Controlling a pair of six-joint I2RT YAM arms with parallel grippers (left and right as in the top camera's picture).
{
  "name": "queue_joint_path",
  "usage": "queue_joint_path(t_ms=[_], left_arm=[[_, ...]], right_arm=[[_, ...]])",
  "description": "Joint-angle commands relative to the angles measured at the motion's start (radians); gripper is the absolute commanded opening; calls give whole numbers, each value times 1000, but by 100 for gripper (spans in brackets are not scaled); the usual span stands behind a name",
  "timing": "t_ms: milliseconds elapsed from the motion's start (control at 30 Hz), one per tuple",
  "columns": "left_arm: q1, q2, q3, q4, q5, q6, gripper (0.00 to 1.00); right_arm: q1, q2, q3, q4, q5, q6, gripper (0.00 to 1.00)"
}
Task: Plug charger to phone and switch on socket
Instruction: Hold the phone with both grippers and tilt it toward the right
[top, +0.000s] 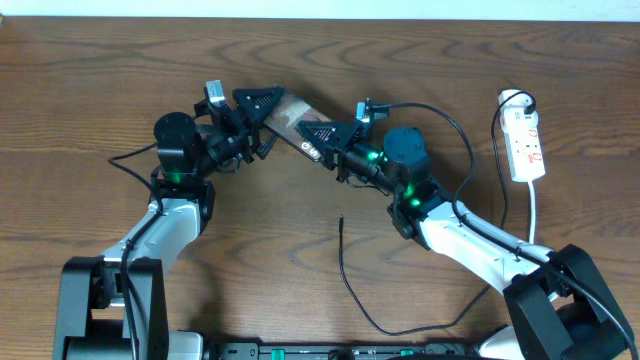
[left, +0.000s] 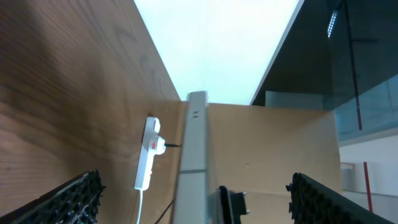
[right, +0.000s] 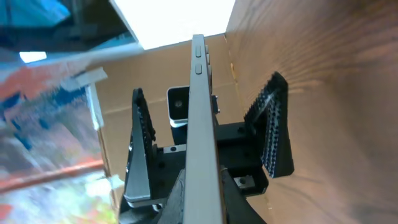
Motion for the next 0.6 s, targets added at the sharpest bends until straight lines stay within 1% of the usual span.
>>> queue_joint_path(t_ms=[0,100,233,567], left_arm=[[0,-11,0,8,-25,-6,93],[0,-11,0,8,-36,-10,93],[0,-11,0,9,-43,-67,93],[0,-11,0,7,-46,-130,93]], right_arm=[[10,-6,15,-3,40,101,1],[12,-6,15,-15,39,101,2],[18,-6,15,-18,39,90,2],[35,-6,15,-19,40,64,2]])
